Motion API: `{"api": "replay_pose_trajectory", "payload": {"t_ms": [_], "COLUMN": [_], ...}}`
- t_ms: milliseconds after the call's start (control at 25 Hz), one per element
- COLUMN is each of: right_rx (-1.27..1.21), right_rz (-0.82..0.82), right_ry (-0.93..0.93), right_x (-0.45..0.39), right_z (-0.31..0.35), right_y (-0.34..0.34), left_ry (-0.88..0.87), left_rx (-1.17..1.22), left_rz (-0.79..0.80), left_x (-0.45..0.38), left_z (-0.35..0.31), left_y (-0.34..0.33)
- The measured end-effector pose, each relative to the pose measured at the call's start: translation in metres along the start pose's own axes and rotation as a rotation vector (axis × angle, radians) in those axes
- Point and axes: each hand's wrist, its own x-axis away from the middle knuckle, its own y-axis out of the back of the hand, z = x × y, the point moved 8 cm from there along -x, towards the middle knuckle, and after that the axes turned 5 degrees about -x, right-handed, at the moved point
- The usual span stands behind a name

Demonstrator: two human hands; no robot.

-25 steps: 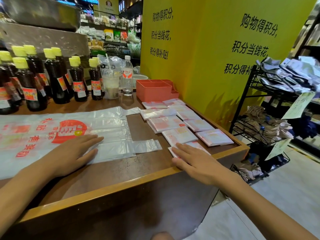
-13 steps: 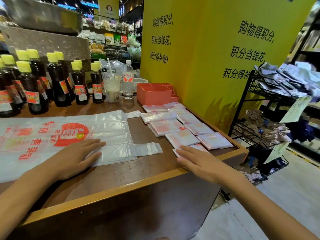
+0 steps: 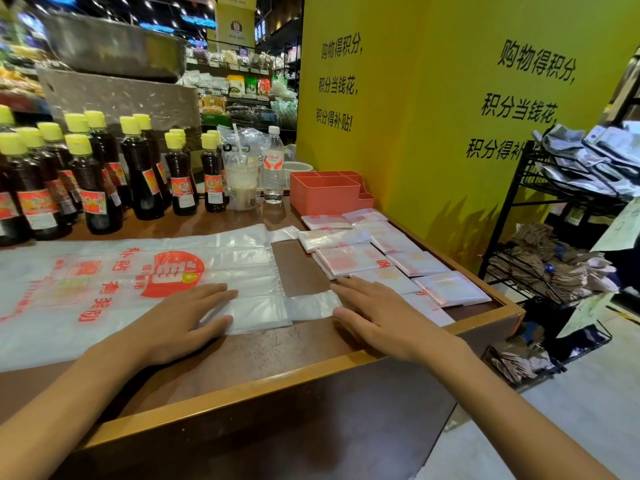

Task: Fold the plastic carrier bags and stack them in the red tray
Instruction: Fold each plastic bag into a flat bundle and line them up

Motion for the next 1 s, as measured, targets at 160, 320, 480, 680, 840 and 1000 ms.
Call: {"api": "replay_pose_trajectory", "payload": {"t_ms": [160,320,480,680,840,1000], "right_rx": [-0.147,-0.241,-0.248,-0.327,-0.403,-0.418], "right_rz": [0.026,0.184,0.179,0.149,0.078,0.021], "right_ry": [0.098,0.168,0.204,0.232,0.232,0.238], "right_x": [-0.046,-0.092,-0.117,-0.124,-0.129,-0.124], "right_z": [0.050,0.101,0.100,0.092,0.088,0.089], "right_y": [-0.024,-0.064,-0.082,-0.081,-0.078,-0.068], "left_ry": [0.050,0.140,0.167,0.212,0.265,0.281], "left_rx": [0.147,0.232,0.028,0.078,0.089,-0.095], "left_rz": [0.004,-0.056,0.079,0.152,0.108,0.049], "left_x": [0.000,0.008,0.011,0.015,0.040,0.072], "left_z": [-0.016,0.013,0.024,0.022,0.013,0.008], "left_y": [0.001,0.014,0.004,0.006,0.022,0.046]}}
